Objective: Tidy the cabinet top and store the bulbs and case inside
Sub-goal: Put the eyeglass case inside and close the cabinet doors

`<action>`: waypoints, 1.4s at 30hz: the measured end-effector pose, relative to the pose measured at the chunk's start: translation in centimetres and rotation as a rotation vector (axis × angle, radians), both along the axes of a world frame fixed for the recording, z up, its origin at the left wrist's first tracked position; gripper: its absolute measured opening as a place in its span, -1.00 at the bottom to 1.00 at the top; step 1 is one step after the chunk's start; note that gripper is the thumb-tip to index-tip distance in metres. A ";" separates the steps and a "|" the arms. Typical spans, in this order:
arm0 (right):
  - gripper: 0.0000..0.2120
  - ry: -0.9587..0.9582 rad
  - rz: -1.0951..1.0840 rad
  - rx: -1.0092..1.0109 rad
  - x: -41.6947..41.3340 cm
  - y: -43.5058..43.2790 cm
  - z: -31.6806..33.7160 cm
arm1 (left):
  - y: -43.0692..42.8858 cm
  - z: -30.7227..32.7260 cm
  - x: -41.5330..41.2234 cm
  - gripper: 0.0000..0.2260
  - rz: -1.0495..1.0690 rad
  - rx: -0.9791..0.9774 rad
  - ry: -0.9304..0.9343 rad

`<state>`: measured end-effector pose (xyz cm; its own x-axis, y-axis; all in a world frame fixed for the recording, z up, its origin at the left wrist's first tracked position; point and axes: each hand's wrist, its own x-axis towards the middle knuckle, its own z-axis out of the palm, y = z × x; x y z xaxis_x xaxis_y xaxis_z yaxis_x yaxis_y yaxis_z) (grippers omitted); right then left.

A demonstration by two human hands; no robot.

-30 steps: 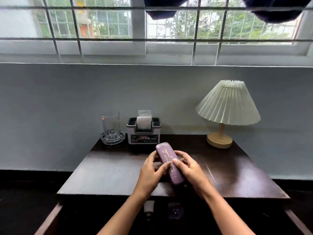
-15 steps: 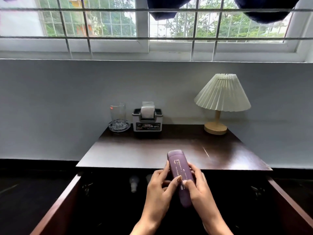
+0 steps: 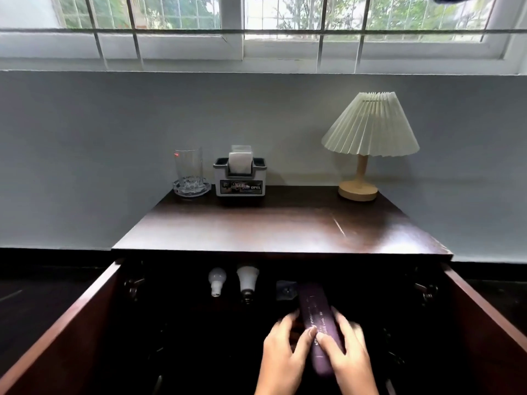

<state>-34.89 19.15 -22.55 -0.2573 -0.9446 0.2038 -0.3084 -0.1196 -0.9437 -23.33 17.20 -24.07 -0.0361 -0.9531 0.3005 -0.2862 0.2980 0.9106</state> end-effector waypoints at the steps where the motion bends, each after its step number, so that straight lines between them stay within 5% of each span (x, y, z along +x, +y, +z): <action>1: -0.42 -0.006 -0.026 0.022 -0.5 -0.9 -0.3 | -0.5 0.1 -0.4 -0.42 -0.017 0.008 -0.017; 2: -0.46 -0.016 -0.048 0.036 -1.1 -1.9 -0.9 | -0.9 0.4 -0.9 -0.34 -0.046 0.031 -0.040; 5: -0.53 -0.014 -0.085 0.039 -2.6 -4.9 -2.8 | -3.3 0.1 -2.4 -0.58 -0.115 0.045 -0.119; 8: -0.56 -0.055 -0.115 0.067 -3.4 -7.1 -4.0 | -5.1 -1.0 -3.8 -0.58 -0.121 0.023 -0.177; 11: -0.41 -0.017 -0.126 0.079 -3.9 -8.3 -4.3 | -6.1 -1.2 -5.0 -0.36 -0.121 0.045 -0.189; 13: -0.36 0.004 -0.117 0.084 -4.1 -8.9 -4.5 | -7.1 -1.6 -5.7 -0.46 -0.109 0.060 -0.240; 17: -0.59 0.037 -0.077 0.106 -4.5 -10.3 -4.7 | -8.6 -1.8 -6.2 -0.61 -0.083 0.066 -0.271; 21: -0.61 0.063 -0.085 0.119 -4.5 -11.9 -4.9 | -9.8 -2.0 -6.4 -0.72 -0.053 0.048 -0.263; 34: -0.80 0.134 -0.067 0.138 -4.5 -13.5 -4.6 | -11.4 -2.8 -6.8 -0.67 -0.089 0.076 -0.213; 42: -0.59 0.160 -0.098 0.173 -4.4 -12.4 -4.6 | -10.4 -2.0 -6.3 -0.75 -0.054 0.071 -0.181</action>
